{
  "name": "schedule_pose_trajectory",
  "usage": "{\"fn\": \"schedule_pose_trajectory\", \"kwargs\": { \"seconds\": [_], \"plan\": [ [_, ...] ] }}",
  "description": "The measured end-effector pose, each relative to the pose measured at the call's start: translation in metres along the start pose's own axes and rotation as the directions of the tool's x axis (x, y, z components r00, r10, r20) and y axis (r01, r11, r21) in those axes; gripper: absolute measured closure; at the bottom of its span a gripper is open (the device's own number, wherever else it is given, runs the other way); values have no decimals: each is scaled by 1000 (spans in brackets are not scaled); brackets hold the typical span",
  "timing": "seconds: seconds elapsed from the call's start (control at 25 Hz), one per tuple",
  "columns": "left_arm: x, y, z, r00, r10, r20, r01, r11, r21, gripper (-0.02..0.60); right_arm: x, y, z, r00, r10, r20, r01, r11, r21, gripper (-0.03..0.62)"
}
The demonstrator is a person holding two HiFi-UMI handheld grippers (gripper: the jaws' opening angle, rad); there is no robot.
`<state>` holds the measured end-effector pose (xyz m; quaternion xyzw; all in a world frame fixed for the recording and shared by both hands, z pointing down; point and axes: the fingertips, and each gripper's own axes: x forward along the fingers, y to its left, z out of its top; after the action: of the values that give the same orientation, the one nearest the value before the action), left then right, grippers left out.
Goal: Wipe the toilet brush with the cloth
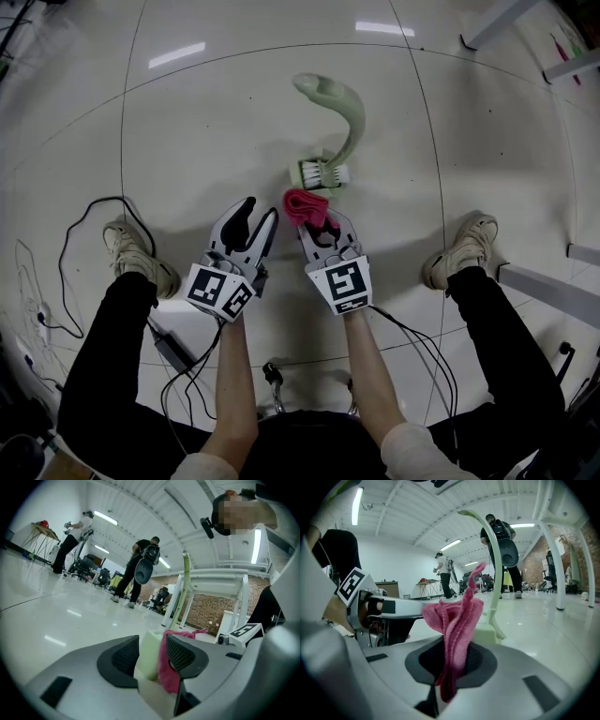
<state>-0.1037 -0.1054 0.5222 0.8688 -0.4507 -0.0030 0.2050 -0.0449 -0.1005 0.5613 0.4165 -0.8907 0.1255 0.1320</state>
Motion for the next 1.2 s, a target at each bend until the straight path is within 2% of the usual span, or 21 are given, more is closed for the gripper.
{"fn": "schedule_pose_trajectory", "kwargs": {
  "seconds": [0.24,0.48,0.68,0.84,1.0,1.2],
  "plan": [
    [8,-10,-6,1000,-26,-15,26,1000,15,417,-30,-36,-11,998,-64,16,63,997,39,562],
    [57,-40,9,991,-136,-17,137,987,84,417,-35,-44,-10,999,-27,20,27,999,33,562],
    [94,-34,6,997,-58,-57,61,997,43,419,-37,-43,-13,1000,-16,20,15,999,41,562],
    [102,-36,-5,993,-11,-113,17,999,49,419,-41,-42,-11,999,20,30,-20,1000,6,562],
    [105,-36,-16,991,40,-125,-40,999,2,419,-48,-53,-14,1000,21,13,-21,1000,10,562],
    [106,-37,-15,992,31,-118,-27,999,30,417,-54,-89,-27,999,-44,-13,44,999,0,562]
  ]
}}
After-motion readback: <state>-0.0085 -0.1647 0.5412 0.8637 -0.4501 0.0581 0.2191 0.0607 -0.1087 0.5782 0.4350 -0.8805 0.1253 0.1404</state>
